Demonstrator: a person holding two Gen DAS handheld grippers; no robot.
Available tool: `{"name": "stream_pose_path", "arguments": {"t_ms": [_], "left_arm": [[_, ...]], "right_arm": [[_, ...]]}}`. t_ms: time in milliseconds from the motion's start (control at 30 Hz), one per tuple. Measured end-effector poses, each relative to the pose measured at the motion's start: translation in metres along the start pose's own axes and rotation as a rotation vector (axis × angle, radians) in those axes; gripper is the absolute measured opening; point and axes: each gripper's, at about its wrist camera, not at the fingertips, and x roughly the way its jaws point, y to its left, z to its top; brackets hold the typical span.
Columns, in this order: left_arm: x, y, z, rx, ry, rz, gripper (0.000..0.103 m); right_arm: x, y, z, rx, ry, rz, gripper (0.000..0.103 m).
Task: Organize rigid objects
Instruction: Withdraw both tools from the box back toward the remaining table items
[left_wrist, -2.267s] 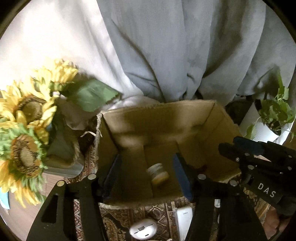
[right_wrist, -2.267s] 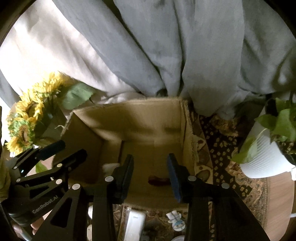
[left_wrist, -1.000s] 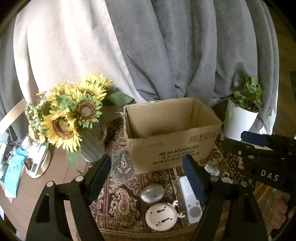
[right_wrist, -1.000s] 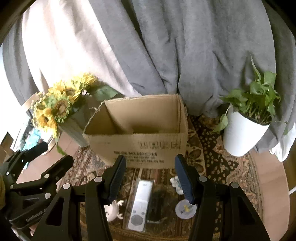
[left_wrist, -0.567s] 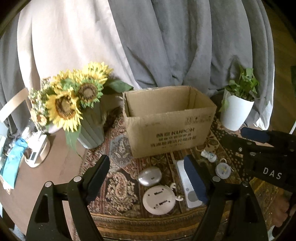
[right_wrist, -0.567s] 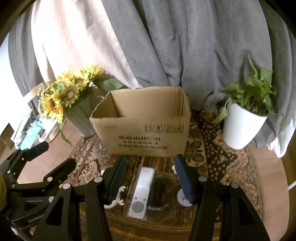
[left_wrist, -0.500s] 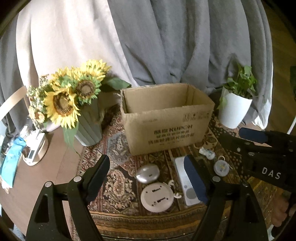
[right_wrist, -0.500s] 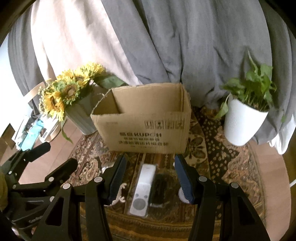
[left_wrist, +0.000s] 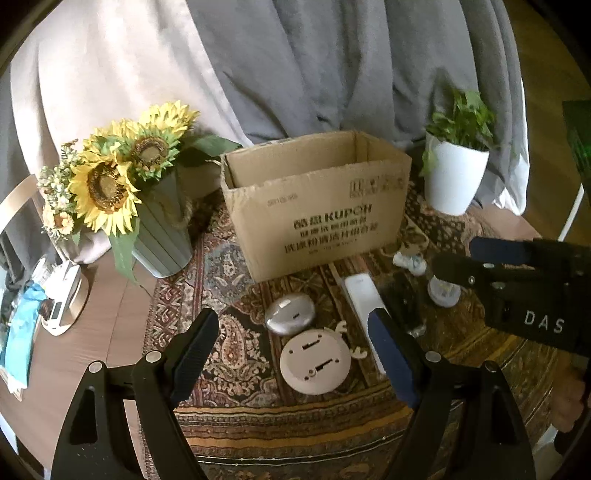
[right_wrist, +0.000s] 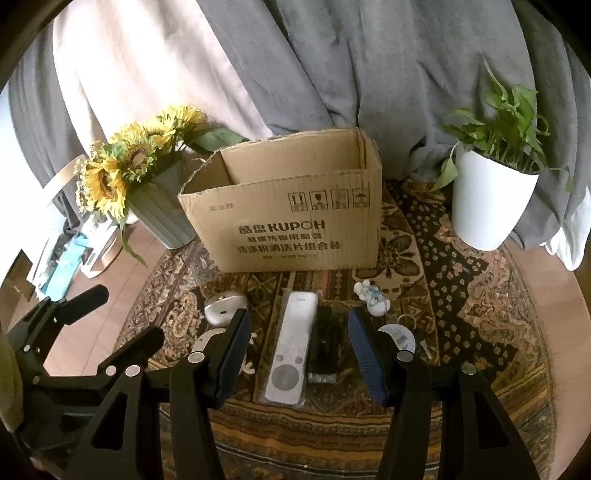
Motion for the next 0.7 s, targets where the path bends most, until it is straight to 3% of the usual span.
{"name": "stream_pose_path", "arguments": {"t_ms": [700], "left_arm": [[0.042, -0.002, -0.025, 0.099, 0.08, -0.094, 0.085]], "right_arm": [[0.04, 0.001, -0.02, -0.01, 0.087, -0.009, 0.056]]}}
